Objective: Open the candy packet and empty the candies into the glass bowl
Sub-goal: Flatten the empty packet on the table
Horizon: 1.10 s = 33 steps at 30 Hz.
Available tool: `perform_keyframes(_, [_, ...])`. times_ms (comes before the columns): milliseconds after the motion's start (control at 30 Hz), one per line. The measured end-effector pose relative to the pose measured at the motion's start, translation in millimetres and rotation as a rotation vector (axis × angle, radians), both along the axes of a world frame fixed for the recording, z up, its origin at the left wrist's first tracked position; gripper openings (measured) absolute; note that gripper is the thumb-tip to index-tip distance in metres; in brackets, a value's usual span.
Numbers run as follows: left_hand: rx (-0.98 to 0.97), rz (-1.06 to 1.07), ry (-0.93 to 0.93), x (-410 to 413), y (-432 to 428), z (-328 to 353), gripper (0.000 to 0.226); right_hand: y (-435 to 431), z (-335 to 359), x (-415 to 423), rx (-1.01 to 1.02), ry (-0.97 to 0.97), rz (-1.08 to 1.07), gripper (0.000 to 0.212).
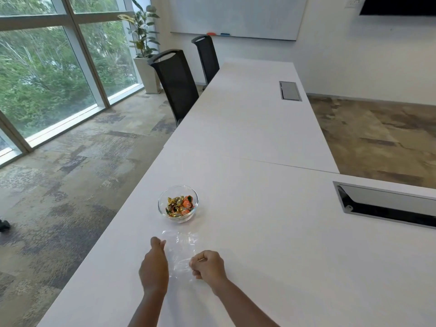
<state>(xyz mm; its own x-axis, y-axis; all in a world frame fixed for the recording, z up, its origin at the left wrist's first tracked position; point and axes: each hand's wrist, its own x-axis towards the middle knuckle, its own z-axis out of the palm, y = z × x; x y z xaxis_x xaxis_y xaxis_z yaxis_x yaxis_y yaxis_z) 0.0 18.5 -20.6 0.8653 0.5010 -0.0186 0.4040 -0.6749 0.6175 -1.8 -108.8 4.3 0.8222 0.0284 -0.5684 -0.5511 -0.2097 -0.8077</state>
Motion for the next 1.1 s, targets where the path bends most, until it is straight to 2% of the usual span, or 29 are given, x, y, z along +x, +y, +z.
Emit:
perform_keyframes(67, [0.062,-0.007,0.043,-0.1,7.3,-3.0,0.015,8.8,-1.5,1.2,-0.047,-0.005,0.001,0.013])
perform_keyframes(100, [0.091,-0.016,0.058,0.7,10.8,-4.6,0.014,13.6,-2.6,2.6,-0.071,-0.017,0.01,0.015])
perform_keyframes(200, [0.152,-0.049,0.108,0.9,15.6,-4.3,0.013,20.7,-6.8,3.7,-0.175,-0.105,0.083,0.046])
perform_keyframes(267, [0.188,-0.04,0.12,2.2,15.8,-1.2,0.023,22.9,-8.8,3.4,-0.281,-0.171,0.143,0.055])
perform_keyframes(333, [0.211,-0.029,0.111,4.4,14.4,5.0,0.03,26.5,-10.6,1.5,-0.394,-0.264,0.213,0.057])
perform_keyframes(467, [0.308,-0.114,-0.011,7.5,8.7,14.5,0.029,29.6,-16.3,-6.6,-0.661,-0.504,0.439,0.054])
perform_keyframes(533, [0.329,-0.212,-0.012,3.6,7.6,12.9,0.046,27.8,-16.5,-11.8,-0.784,-0.601,0.533,0.055])
perform_keyframes(667, [0.374,-0.364,0.088,-11.2,10.7,-6.1,0.097,28.8,-12.7,-20.0,-0.974,-0.763,0.611,0.064])
perform_keyframes(767, [0.359,-0.378,0.12,-11.6,13.4,-16.8,0.106,27.4,-15.3,-20.4,-1.063,-0.708,0.646,0.062])
perform_keyframes(867, [0.361,-0.411,0.231,-10.0,15.0,-13.0,0.091,27.1,-17.4,-20.9,-1.068,-0.68,0.635,0.062])
perform_keyframes(900, [0.368,-0.413,0.218,-9.9,15.2,-13.7,0.09,25.5,-15.8,-21.7,-1.034,-0.659,0.648,0.063])
perform_keyframes(967, [0.375,-0.435,0.224,-8.1,15.4,-13.3,0.102,22.2,-18.8,-20.1,-0.989,-0.607,0.705,0.068])
perform_keyframes(1033, [0.378,-0.447,0.247,-5.4,19.3,-19.2,0.12,24.7,-29.4,-12.7,-0.871,-0.532,0.823,0.062])
perform_keyframes(1100, [0.359,-0.423,0.227,-2.6,22.1,-18.4,0.124,26.0,-30.5,-6.2,-0.765,-0.464,0.769,0.056])
